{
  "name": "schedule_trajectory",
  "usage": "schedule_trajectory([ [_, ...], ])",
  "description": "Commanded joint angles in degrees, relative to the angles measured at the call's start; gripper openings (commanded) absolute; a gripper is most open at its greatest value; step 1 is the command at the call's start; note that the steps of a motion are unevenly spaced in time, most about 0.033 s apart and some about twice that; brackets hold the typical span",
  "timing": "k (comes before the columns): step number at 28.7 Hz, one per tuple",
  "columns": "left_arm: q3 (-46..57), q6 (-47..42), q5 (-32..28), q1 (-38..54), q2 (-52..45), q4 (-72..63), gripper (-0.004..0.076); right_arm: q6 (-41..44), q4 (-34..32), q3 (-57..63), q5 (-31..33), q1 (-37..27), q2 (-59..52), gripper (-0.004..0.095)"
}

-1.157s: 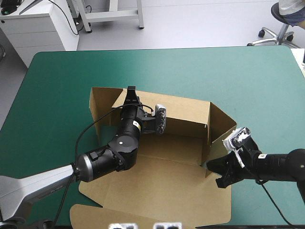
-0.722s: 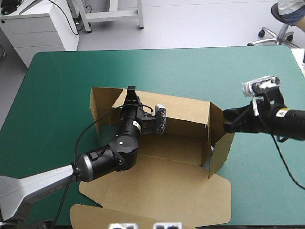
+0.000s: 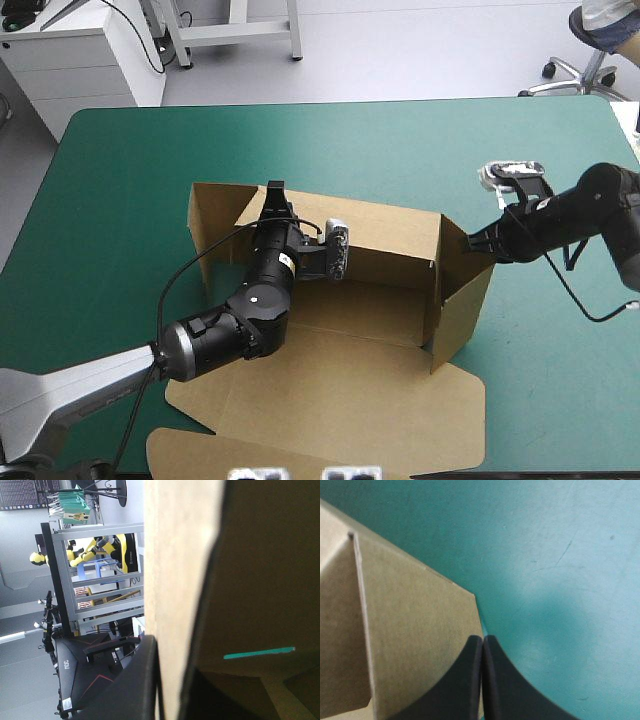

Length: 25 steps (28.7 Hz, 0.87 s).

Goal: Fold the box

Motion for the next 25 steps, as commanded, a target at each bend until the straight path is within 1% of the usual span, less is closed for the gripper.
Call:
schedule_trajectory([
  [1, -0.9, -0.9, 0.4, -0.1, -1.7, -0.3, -0.0008, -4.0, 4.9, 5.0, -4.3, -0.2, -6.4, -0.0014],
  [4, -0.9, -0.9, 0.4, -0.1, -1.7, -0.3, -0.0008, -6.8, 7.3, 11.4, -9.4, -0.2, -12.2, -0.0014],
  [10, -0.9, -0.9, 0.4, -0.1, -1.7, -0.4, -0.0008, -9.8, 8.4, 19.5, -16.2, -0.2, -20.4, -0.0014],
  [12, -0.9, -0.9, 0.4, -0.1, -1.7, -0.4, -0.0008, -11.7, 9.9, 22.7, -18.0, -0.2, -22.8, -0.0014],
  [16, -0.9, -0.9, 0.4, -0.1, -1.7, -0.4, -0.0008, -21.6, 17.3, 28.8, -22.1, -0.2, -26.9, -0.0014],
  [18, -0.9, -0.9, 0.4, -0.1, -1.7, -0.4, -0.0008, -25.0, 20.5, 31.1, -23.8, -0.2, -28.0, -0.0014],
  [20, -0.9, -0.9, 0.4, -0.1, -1.7, -0.4, -0.0008, -26.9, 22.1, 32.1, -24.2, -0.2, -28.2, -0.0014],
  [22, -0.9, -0.9, 0.4, -0.1, -1.7, -0.4, -0.0008, -27.8, 22.3, 32.2, -23.7, -0.2, -27.9, -0.0013],
  [25, -0.9, -0.9, 0.4, -0.1, -1.7, -0.4, -0.0008, -30.3, 23.6, 32.2, -22.2, -0.2, -27.8, 0.0025],
])
